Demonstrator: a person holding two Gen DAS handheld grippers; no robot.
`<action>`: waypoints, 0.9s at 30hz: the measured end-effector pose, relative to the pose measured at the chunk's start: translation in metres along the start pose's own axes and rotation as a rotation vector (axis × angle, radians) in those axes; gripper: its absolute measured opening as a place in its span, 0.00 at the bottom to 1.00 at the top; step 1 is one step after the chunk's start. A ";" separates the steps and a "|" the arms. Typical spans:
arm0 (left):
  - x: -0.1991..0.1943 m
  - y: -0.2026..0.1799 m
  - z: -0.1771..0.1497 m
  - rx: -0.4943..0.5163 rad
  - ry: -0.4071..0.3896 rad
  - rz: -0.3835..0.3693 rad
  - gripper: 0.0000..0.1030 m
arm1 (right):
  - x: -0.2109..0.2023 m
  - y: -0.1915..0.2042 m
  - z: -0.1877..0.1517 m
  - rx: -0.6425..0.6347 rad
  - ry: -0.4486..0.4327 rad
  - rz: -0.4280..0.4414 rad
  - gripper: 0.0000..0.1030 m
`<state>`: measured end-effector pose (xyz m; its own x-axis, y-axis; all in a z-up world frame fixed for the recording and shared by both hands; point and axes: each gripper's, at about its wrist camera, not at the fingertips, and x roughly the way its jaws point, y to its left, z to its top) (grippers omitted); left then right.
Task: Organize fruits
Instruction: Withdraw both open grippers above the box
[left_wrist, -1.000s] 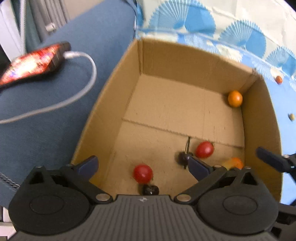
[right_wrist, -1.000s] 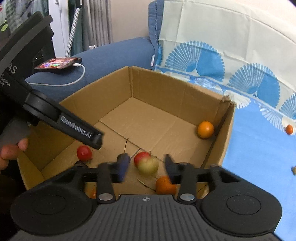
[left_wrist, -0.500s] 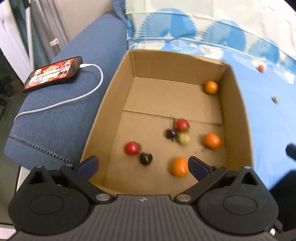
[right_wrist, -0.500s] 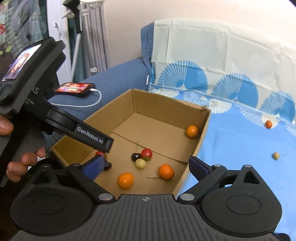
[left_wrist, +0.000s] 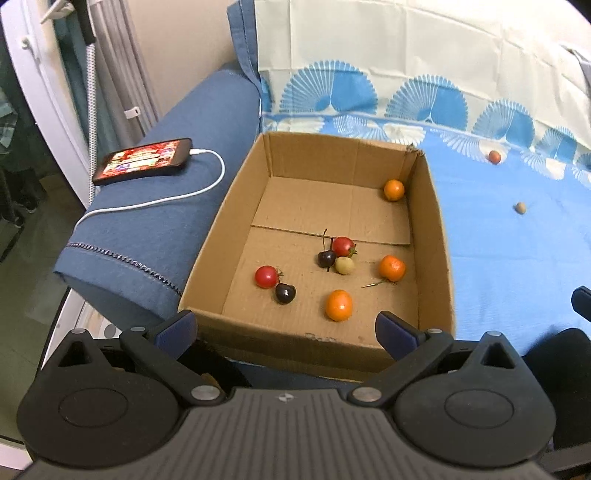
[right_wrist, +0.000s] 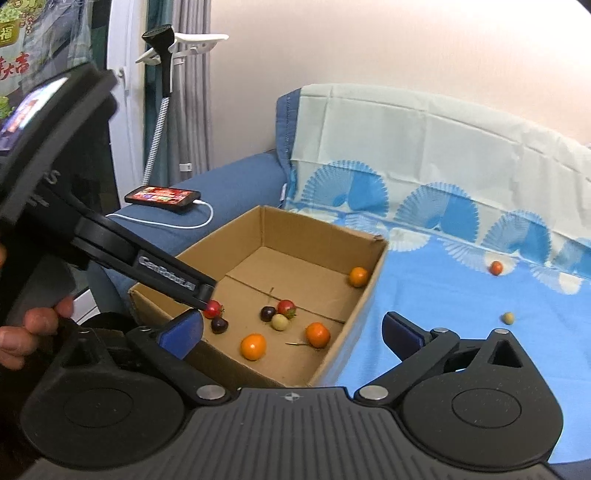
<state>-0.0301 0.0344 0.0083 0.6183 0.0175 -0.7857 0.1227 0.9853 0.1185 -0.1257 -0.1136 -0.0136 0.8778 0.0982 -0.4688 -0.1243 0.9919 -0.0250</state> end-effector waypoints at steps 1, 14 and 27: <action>-0.005 0.001 -0.002 -0.005 -0.008 -0.004 1.00 | -0.005 0.000 -0.001 0.003 -0.007 -0.007 0.99; -0.033 -0.001 -0.009 0.023 -0.065 0.005 1.00 | -0.029 -0.002 0.001 0.021 -0.076 -0.053 0.99; -0.025 -0.001 -0.008 0.039 -0.039 0.028 1.00 | -0.016 -0.003 0.001 0.057 -0.048 -0.026 0.99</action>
<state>-0.0523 0.0342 0.0226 0.6515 0.0372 -0.7578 0.1346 0.9773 0.1637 -0.1386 -0.1181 -0.0048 0.9020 0.0746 -0.4253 -0.0757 0.9970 0.0142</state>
